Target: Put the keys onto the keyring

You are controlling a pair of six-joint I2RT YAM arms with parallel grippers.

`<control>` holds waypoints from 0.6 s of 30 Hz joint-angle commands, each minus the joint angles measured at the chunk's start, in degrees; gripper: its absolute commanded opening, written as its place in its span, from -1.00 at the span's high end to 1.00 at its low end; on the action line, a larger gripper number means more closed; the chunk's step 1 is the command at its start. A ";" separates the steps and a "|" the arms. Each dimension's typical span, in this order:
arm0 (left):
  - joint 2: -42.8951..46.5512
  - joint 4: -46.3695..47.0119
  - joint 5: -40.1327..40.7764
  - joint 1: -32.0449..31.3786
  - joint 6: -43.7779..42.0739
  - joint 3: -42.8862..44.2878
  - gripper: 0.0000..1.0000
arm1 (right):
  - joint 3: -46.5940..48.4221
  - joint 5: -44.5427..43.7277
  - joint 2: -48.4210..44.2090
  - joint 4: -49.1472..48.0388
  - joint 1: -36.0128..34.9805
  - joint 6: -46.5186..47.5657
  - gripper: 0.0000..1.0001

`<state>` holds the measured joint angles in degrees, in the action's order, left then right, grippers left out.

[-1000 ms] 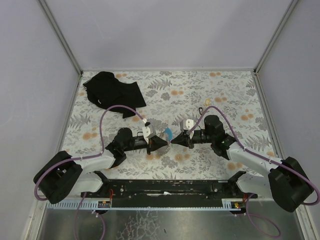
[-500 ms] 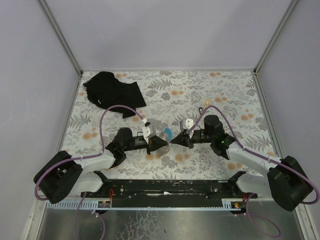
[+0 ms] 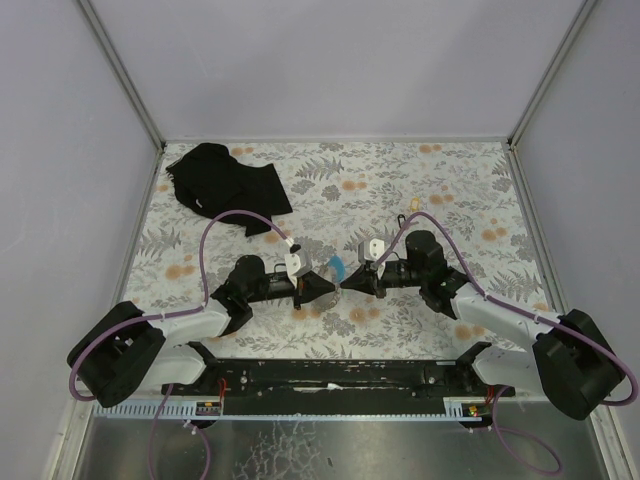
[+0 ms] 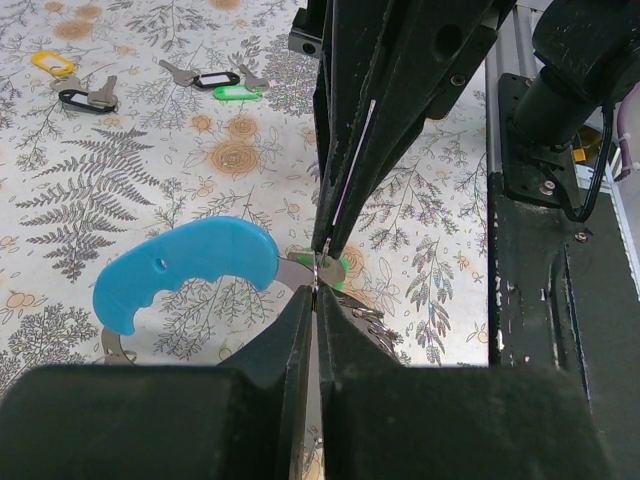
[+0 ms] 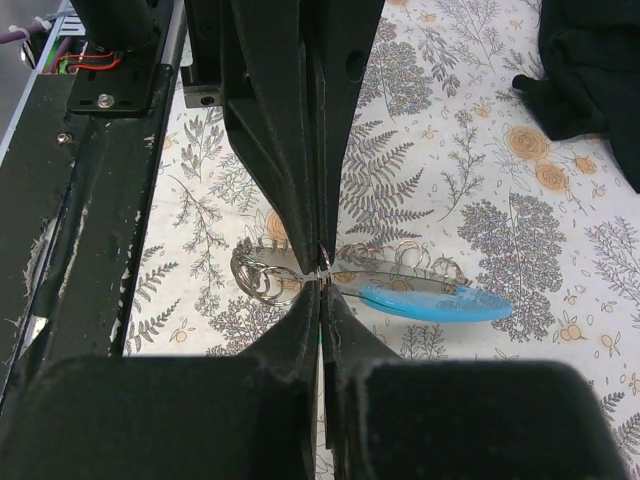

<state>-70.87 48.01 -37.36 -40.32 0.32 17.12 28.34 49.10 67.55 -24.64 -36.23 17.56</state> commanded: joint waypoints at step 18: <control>0.61 -0.22 -4.57 2.93 -0.56 1.55 1.00 | 1.72 -1.26 -3.06 1.27 -0.55 3.15 1.00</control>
<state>-70.32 46.44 -40.10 -38.00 0.21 17.12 28.34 48.47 64.18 -21.80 -36.38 19.81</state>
